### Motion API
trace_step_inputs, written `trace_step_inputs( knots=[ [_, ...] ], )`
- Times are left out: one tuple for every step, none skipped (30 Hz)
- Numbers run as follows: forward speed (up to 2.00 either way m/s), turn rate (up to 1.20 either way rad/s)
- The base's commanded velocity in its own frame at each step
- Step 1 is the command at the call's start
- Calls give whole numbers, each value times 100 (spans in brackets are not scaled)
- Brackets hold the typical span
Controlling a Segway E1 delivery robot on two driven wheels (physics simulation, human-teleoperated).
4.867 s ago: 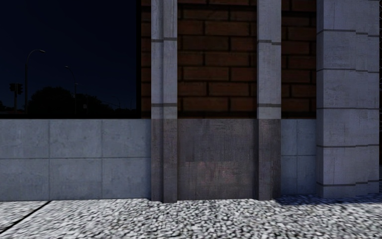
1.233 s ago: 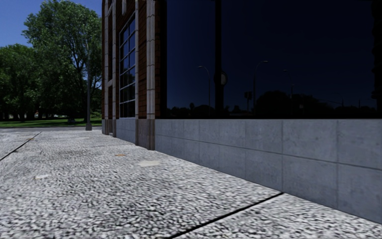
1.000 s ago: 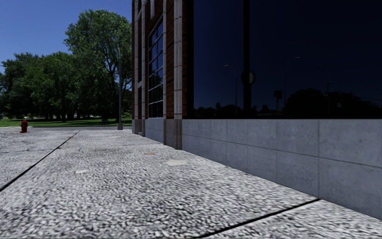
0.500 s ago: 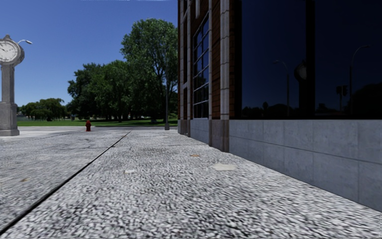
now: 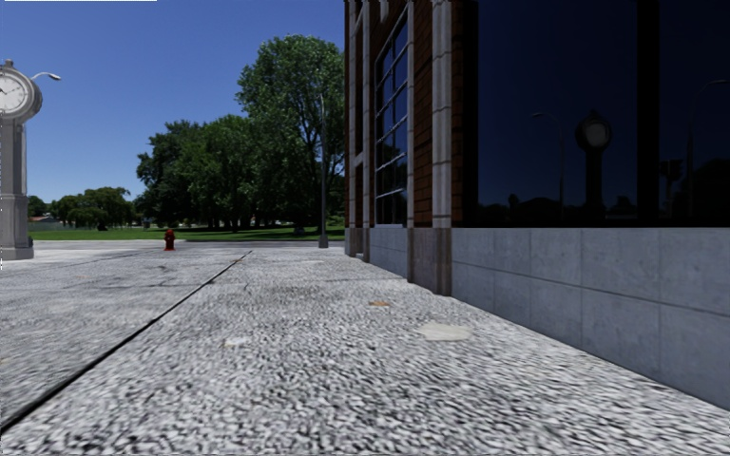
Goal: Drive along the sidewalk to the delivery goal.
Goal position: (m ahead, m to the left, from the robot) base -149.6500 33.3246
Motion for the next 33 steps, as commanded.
trace_step_inputs(
  knots=[
    [81,39],
    [81,39],
    [81,39],
    [81,39],
    [81,39],
    [81,39],
    [81,39],
    [81,39],
    [79,39],
    [79,39],
    [77,39],
    [77,39],
    [77,39],
    [77,39],
    [77,39],
    [77,39],
    [77,34],
    [76,25],
    [76,14],
    [76,14],
    [76,6],
    [76,1],
    [76,0],
    [76,0],
    [76,0],
    [75,0],
    [73,0],
    [72,0],
    [70,0],
    [67,0],
    [67,0],
    [61,3],
    [54,11]
  ],
)
